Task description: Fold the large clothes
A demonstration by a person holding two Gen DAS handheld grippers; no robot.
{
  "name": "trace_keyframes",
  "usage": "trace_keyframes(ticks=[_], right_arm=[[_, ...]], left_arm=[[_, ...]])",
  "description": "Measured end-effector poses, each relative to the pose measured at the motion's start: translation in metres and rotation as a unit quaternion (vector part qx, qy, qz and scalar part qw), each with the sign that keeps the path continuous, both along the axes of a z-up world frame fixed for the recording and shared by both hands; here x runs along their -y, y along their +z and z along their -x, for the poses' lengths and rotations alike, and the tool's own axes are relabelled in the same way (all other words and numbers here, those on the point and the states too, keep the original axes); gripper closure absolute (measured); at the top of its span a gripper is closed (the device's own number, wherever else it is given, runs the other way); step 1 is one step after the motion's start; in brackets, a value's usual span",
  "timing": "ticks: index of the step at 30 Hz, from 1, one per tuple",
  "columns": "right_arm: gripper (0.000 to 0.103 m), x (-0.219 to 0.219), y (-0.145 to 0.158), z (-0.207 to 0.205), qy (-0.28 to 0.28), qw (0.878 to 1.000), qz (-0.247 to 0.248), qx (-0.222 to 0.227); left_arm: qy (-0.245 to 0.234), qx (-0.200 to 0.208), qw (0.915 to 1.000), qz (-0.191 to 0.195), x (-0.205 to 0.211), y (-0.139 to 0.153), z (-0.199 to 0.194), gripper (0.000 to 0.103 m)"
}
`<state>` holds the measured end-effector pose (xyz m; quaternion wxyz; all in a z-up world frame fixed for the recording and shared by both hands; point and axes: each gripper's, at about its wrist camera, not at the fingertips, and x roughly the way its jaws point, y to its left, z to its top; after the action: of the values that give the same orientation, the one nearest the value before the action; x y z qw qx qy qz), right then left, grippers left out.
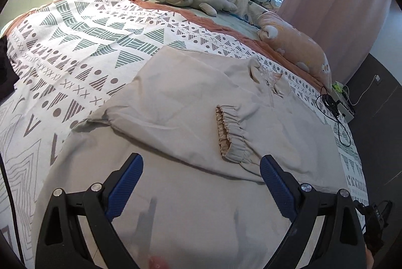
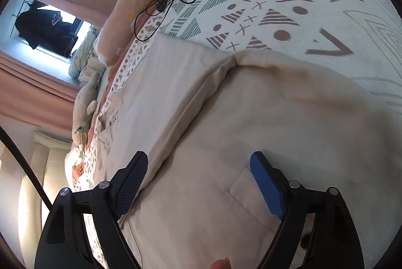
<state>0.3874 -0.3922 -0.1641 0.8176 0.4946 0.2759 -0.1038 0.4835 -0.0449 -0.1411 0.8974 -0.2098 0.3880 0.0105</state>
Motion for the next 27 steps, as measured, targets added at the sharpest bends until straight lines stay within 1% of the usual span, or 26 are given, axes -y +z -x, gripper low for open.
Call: trace_keyframes(ticks=[1,3,4,5,7,10,11,14,17,18,20,22,25,27], right_arm=[[0.017,-0.002,0.0,0.004,0.003,1.0,0.003,0.005],[0.008,-0.007,0.001,0.011,0.014,1.0,0.013,0.014],[0.002,-0.012,0.001,0.015,0.018,1.0,0.017,0.018],[0.0,-0.014,0.001,0.02,0.019,0.999,0.02,0.022],[0.0,-0.02,0.001,0.032,0.02,0.999,0.028,0.036],[0.0,-0.023,-0.003,0.053,0.02,0.998,0.032,0.051],[0.0,-0.022,-0.005,0.061,0.02,0.998,0.027,0.058],[0.0,-0.019,-0.007,0.086,0.009,0.996,0.016,0.087],[0.0,-0.019,-0.008,0.11,0.01,0.994,0.008,0.106],[0.0,-0.018,-0.008,0.119,0.014,0.993,0.004,0.113],[0.0,-0.017,-0.009,0.135,0.021,0.992,0.001,0.122],[0.0,-0.014,-0.008,0.152,0.032,0.991,0.012,0.126],[0.0,-0.008,-0.008,0.175,0.043,0.992,0.03,0.119],[0.0,-0.004,-0.008,0.188,0.049,0.992,0.034,0.114]], left_arm=[[0.007,0.006,0.9999,0.011,-0.005,0.001,0.012,0.004],[0.02,0.024,0.9992,0.025,-0.014,0.003,0.037,0.0],[0.025,0.033,0.9989,0.024,-0.017,0.005,0.05,0.0],[0.029,0.04,0.9986,0.019,-0.019,0.006,0.061,0.0],[0.034,0.051,0.9981,0.01,-0.024,0.006,0.084,0.0],[0.039,0.068,0.9969,0.008,-0.033,0.008,0.117,0.0],[0.043,0.073,0.9963,0.011,-0.036,0.01,0.129,0.0],[0.064,0.106,0.9918,0.03,-0.046,0.017,0.17,0.0],[0.079,0.122,0.9883,0.048,-0.053,0.027,0.202,0.0],[0.081,0.126,0.9876,0.049,-0.054,0.03,0.212,0.0],[0.077,0.127,0.988,0.044,-0.058,0.035,0.23,0.0],[0.071,0.118,0.9893,0.048,-0.061,0.039,0.245,0.0],[0.06,0.104,0.9911,0.058,-0.066,0.045,0.265,0.0],[0.055,0.107,0.9915,0.05,-0.068,0.05,0.285,0.0]])
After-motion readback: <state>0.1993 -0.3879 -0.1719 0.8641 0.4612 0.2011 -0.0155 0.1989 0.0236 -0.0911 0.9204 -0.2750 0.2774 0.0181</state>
